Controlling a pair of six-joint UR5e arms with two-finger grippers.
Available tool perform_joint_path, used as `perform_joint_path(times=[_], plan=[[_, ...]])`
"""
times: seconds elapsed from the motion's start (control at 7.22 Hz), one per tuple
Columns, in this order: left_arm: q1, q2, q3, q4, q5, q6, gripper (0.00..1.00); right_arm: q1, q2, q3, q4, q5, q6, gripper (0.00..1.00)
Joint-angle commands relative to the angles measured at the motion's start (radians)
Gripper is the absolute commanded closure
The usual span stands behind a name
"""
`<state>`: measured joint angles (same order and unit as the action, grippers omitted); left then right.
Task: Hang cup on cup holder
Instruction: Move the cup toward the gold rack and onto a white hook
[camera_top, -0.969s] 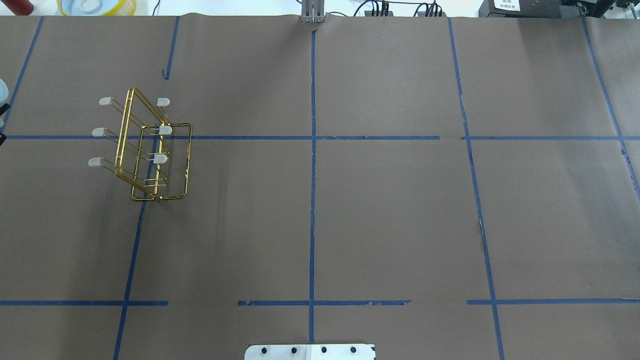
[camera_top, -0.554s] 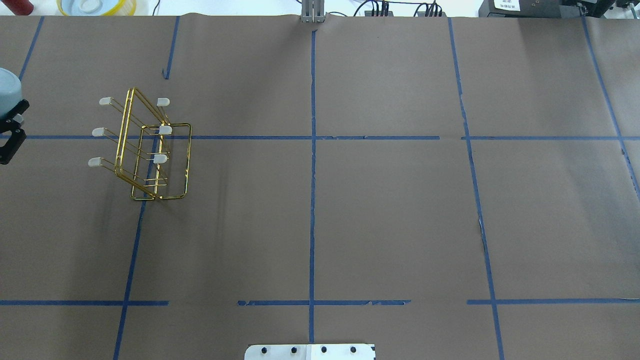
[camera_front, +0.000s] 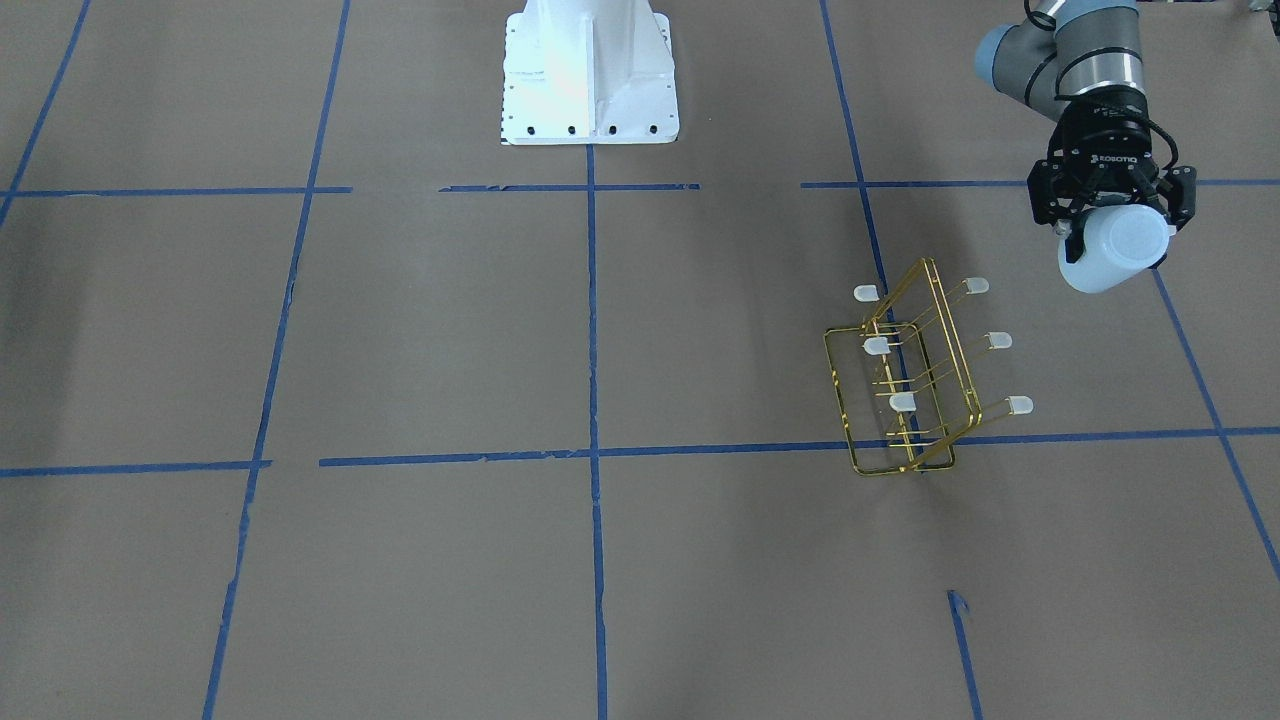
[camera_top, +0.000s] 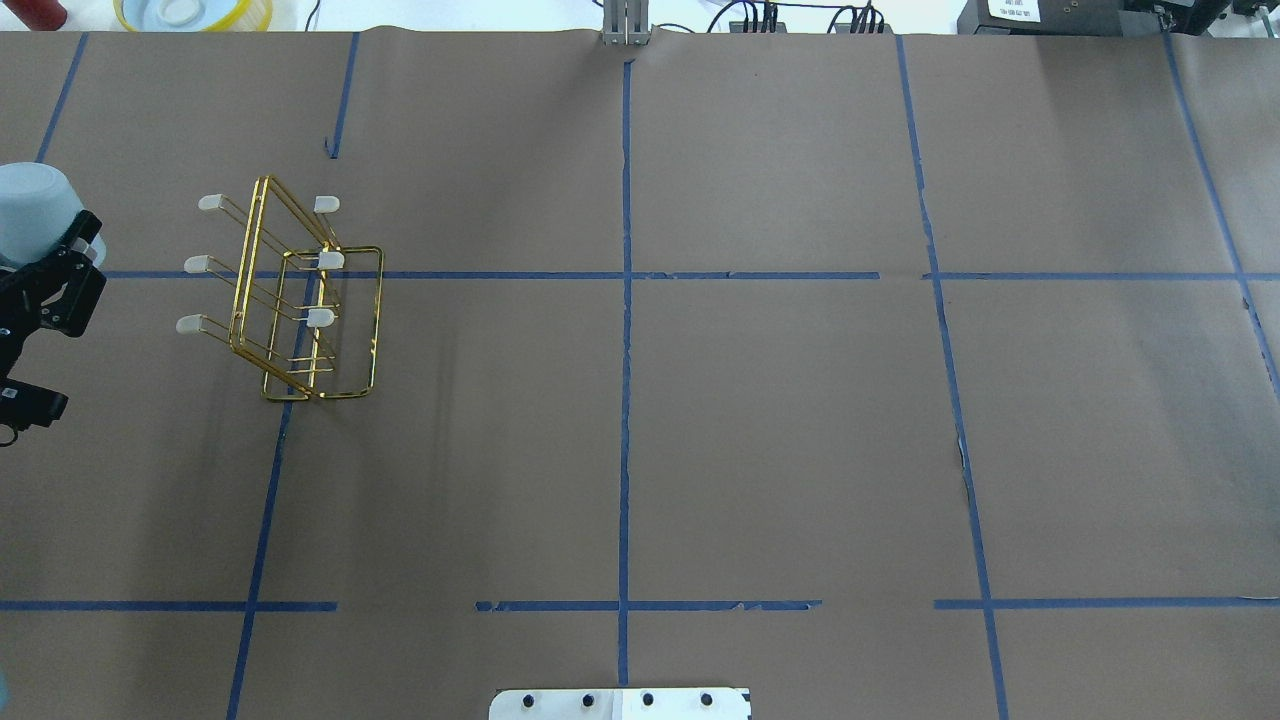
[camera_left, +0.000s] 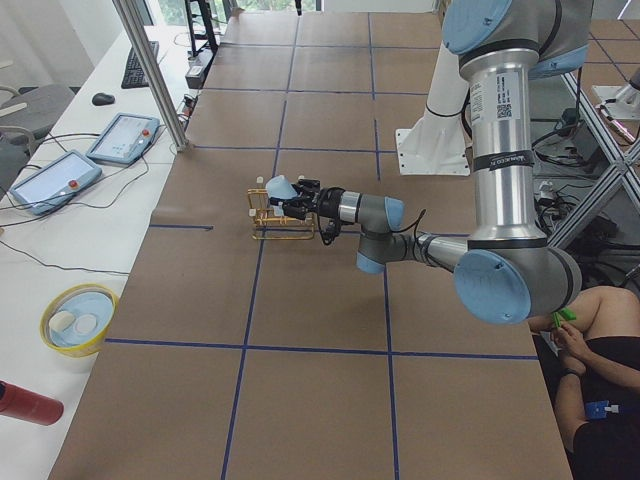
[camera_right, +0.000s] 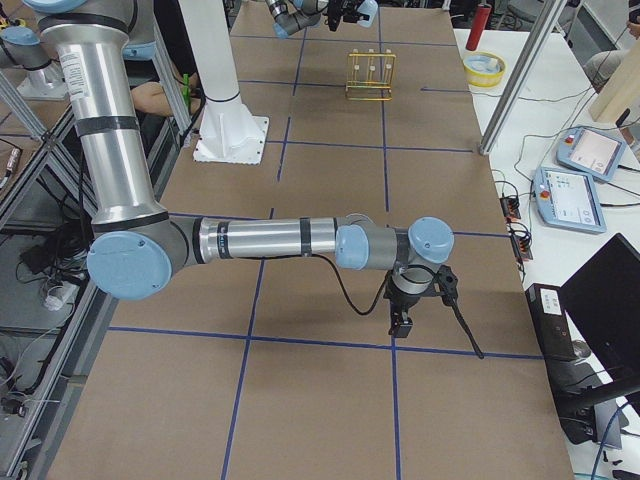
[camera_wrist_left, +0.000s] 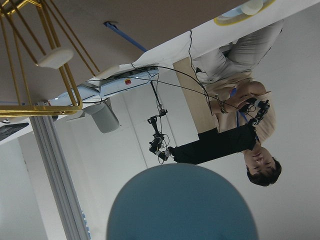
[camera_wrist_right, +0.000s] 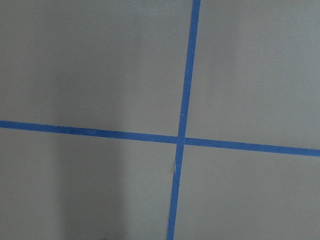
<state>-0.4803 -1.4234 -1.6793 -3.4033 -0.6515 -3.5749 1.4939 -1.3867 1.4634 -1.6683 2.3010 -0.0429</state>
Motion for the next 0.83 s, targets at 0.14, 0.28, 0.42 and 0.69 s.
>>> perform_joint_path(times=[0.14, 0.28, 0.42, 0.69], plan=[[0.091, -0.057, 0.055, -0.048, 0.163, -0.045, 1.0, 0.0, 0.0, 0.0, -0.001, 0.0, 0.0, 0.0], [0.097, -0.09, 0.079, -0.048, 0.177, -0.045, 1.0, 0.0, 0.0, 0.0, -0.001, 0.0, 0.0, 0.0], [0.114, -0.124, 0.104, -0.047, 0.208, -0.045, 1.0, 0.0, 0.0, 0.0, 0.001, 0.0, 0.0, 0.0], [0.124, -0.182, 0.166, -0.05, 0.211, -0.044, 1.0, 0.0, 0.0, 0.0, 0.001, 0.0, 0.0, 0.0]])
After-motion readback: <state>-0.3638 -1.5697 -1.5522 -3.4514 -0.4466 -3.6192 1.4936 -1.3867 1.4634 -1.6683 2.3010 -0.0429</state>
